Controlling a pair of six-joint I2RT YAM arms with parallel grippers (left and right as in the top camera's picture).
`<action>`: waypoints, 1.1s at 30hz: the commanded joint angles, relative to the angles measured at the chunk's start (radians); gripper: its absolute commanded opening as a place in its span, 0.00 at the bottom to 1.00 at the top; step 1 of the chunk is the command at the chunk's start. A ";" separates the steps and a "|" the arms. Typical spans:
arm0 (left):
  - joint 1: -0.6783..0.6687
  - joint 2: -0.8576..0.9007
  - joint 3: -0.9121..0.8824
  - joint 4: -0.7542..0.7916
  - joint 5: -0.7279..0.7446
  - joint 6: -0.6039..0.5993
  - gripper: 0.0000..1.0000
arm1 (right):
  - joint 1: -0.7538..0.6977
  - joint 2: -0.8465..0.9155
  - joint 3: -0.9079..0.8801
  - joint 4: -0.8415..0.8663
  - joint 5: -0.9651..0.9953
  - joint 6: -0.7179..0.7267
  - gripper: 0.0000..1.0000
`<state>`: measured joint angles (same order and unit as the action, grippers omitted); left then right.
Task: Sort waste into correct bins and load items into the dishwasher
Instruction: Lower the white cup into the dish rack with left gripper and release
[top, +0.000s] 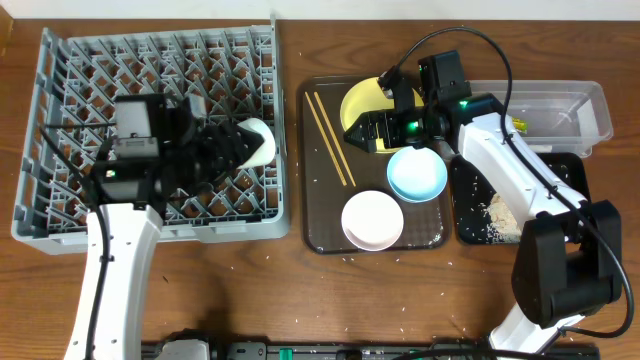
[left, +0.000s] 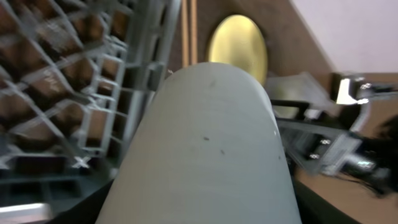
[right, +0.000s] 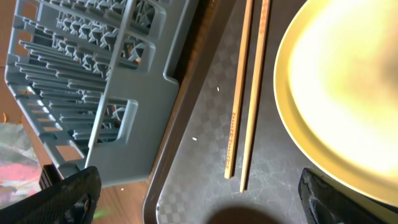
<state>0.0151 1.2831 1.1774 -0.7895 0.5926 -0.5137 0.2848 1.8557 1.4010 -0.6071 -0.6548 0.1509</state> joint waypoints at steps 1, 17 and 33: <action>-0.122 0.003 0.033 -0.105 -0.408 0.063 0.08 | 0.004 -0.027 0.000 -0.007 0.004 -0.019 0.99; -0.259 0.304 0.024 -0.233 -0.530 0.042 0.08 | 0.004 -0.027 0.000 -0.028 0.004 -0.019 0.99; -0.275 0.408 0.047 -0.216 -0.534 0.059 0.81 | 0.004 -0.027 0.000 -0.028 0.004 -0.019 0.99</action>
<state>-0.2600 1.7077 1.1954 -1.0039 0.0704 -0.4717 0.2848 1.8557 1.4010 -0.6350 -0.6502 0.1478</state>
